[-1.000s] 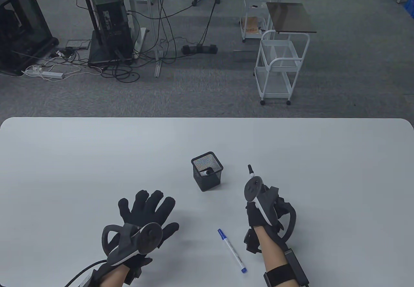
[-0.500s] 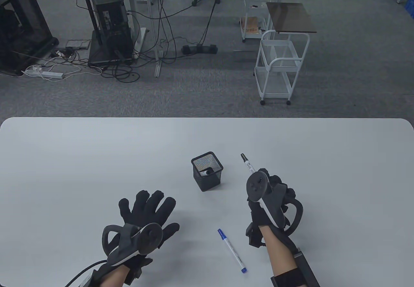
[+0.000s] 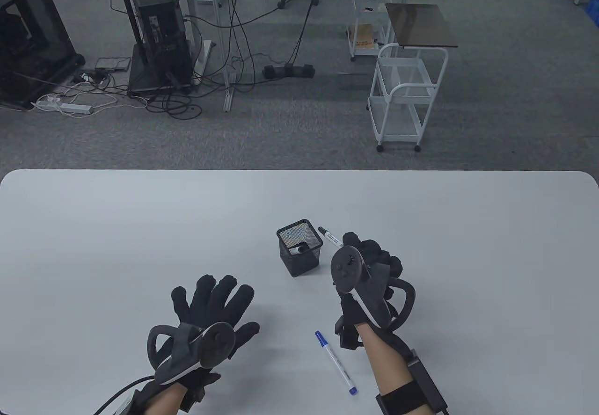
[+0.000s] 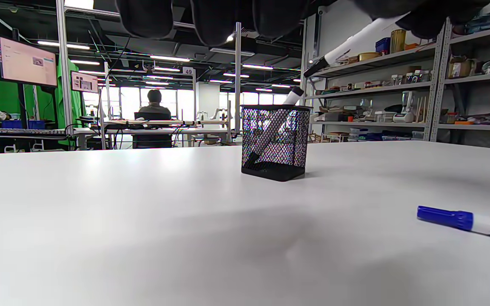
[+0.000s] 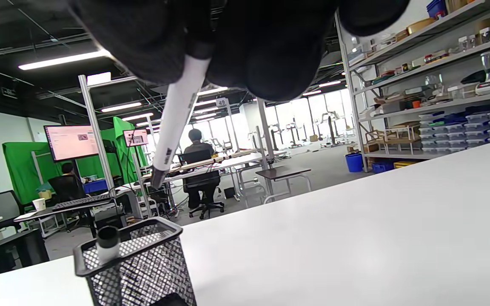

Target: Insert the markers into the pen holder

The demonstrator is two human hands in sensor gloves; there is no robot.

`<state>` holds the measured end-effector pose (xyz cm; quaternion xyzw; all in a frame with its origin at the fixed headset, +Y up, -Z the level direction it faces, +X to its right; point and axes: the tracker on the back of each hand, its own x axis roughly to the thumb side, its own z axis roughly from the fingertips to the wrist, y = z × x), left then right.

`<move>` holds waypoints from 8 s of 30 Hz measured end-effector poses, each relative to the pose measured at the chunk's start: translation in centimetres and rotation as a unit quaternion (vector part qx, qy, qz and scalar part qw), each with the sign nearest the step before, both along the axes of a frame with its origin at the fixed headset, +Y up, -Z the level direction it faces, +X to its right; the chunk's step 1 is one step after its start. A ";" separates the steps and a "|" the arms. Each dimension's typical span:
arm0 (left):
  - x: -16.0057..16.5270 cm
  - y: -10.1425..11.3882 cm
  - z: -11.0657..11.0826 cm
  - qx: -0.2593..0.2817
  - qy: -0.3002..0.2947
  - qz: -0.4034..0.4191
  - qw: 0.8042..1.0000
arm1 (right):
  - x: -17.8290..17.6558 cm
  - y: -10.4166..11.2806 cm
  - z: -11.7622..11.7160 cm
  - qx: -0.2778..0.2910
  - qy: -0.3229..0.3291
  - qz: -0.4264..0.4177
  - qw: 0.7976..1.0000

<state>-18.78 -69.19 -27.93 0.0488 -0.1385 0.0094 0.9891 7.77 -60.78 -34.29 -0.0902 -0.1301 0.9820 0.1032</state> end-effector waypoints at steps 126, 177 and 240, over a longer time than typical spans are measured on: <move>0.2 -0.3 -0.2 -0.012 0.002 -0.013 1.000 | -1.4 -5.4 7.8 -0.102 0.111 0.065 0.986; 0.0 -0.2 -0.2 -0.005 0.000 -0.003 1.000 | -2.1 -14.8 9.8 -0.261 0.092 0.143 0.950; -0.5 0.3 0.0 0.001 -0.006 0.013 1.000 | -0.5 2.2 -0.4 -0.021 -0.025 -0.036 0.999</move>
